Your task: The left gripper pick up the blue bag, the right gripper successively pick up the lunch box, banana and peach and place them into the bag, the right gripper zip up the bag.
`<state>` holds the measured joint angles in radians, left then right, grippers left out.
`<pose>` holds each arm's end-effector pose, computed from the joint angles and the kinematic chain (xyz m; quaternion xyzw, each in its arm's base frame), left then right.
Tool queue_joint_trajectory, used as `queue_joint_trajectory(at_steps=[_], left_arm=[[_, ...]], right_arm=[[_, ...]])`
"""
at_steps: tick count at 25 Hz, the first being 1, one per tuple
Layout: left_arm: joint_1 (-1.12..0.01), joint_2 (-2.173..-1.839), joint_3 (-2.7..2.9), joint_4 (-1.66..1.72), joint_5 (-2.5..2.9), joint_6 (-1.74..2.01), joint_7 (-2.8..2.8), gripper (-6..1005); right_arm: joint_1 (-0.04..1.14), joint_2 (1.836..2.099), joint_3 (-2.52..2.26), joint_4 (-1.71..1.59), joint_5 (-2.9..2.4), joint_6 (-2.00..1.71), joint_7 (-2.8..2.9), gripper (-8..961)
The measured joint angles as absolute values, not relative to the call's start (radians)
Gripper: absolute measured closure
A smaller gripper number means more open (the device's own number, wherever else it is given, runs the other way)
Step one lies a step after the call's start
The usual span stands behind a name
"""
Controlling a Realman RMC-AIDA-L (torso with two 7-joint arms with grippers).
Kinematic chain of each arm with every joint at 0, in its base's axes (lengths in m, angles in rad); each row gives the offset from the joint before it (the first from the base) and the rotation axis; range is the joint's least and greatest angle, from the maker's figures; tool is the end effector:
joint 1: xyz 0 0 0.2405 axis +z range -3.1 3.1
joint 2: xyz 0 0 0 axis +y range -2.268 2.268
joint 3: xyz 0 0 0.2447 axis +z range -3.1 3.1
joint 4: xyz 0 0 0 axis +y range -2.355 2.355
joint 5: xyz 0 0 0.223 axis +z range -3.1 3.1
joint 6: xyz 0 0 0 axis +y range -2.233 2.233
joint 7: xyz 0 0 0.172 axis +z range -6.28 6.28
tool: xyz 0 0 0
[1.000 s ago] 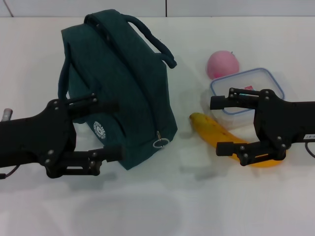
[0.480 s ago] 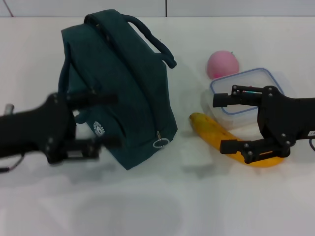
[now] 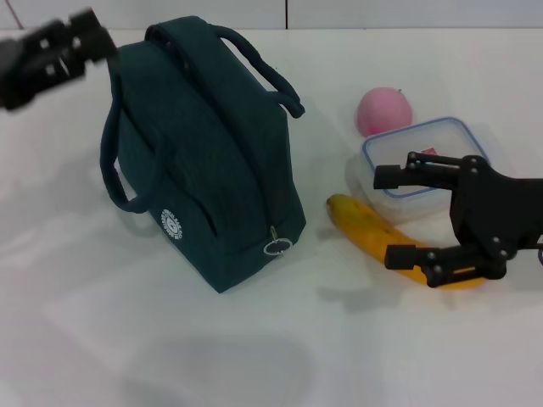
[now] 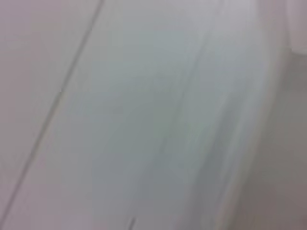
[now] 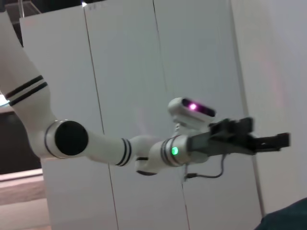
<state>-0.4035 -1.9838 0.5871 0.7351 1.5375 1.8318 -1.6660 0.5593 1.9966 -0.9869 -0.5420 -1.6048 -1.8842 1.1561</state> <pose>-0.2375 0.3264 0.1008 -0.8326 -0.2567 -0.4688 0.1454 0.1872 0.3052 -0.0045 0.9251 -0.0335 -0.3779 0.0157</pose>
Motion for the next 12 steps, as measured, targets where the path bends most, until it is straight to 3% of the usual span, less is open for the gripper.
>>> queue_joint_trajectory(at_steps=[5, 12], left_arm=[[-0.467, -1.947, 0.589, 0.816, 1.633, 1.757, -1.783, 141], [-0.504, -1.945, 0.59, 1.046, 1.876, 1.687, -2.141, 145]], right_arm=[[0.52, 2.002, -0.986, -0.541, -1.584, -1.896, 1.149, 79], [0.495, 1.997, -0.986, -0.545, -1.543, -1.899, 1.14, 79]])
